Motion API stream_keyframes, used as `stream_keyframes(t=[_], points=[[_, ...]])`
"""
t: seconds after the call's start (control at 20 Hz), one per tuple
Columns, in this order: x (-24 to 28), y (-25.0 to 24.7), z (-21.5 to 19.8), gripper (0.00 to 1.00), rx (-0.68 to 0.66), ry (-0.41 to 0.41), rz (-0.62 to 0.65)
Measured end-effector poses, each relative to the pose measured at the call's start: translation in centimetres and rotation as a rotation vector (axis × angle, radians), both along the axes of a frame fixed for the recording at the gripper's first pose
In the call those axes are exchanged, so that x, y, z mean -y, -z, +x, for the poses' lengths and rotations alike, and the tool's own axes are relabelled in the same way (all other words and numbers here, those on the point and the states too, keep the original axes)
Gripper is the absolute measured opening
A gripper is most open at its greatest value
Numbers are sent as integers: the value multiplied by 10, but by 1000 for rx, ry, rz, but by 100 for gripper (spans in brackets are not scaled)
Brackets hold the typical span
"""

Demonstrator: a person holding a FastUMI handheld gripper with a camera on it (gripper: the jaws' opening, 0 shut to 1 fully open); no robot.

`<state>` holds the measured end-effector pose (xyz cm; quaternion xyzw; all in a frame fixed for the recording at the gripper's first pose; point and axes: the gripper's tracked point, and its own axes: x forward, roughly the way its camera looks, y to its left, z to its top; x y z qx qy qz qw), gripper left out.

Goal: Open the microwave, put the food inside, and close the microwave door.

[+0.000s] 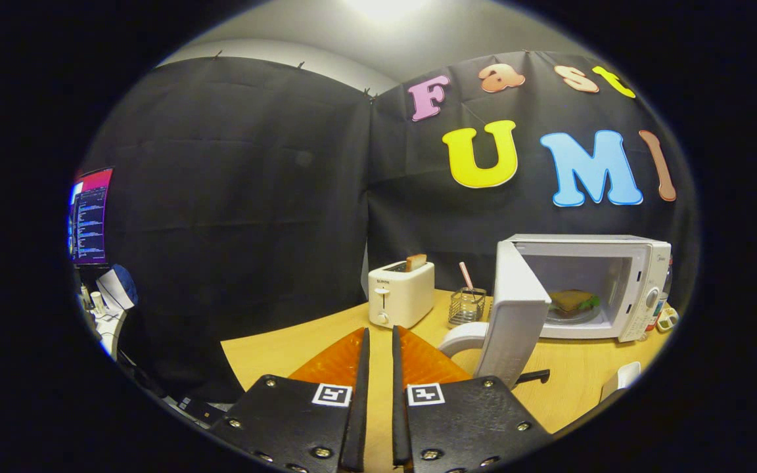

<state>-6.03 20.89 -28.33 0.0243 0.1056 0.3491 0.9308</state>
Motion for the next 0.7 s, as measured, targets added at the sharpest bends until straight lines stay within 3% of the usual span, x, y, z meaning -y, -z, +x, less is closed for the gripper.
stream_keyframes(t=[0.1, 0.15, 0.7], points=[[4, 17, 11, 17, -8, 27, -33], [9, 13, 6, 2, -5, 29, -17], [91, 16, 42, 4, 42, 221, -56]])
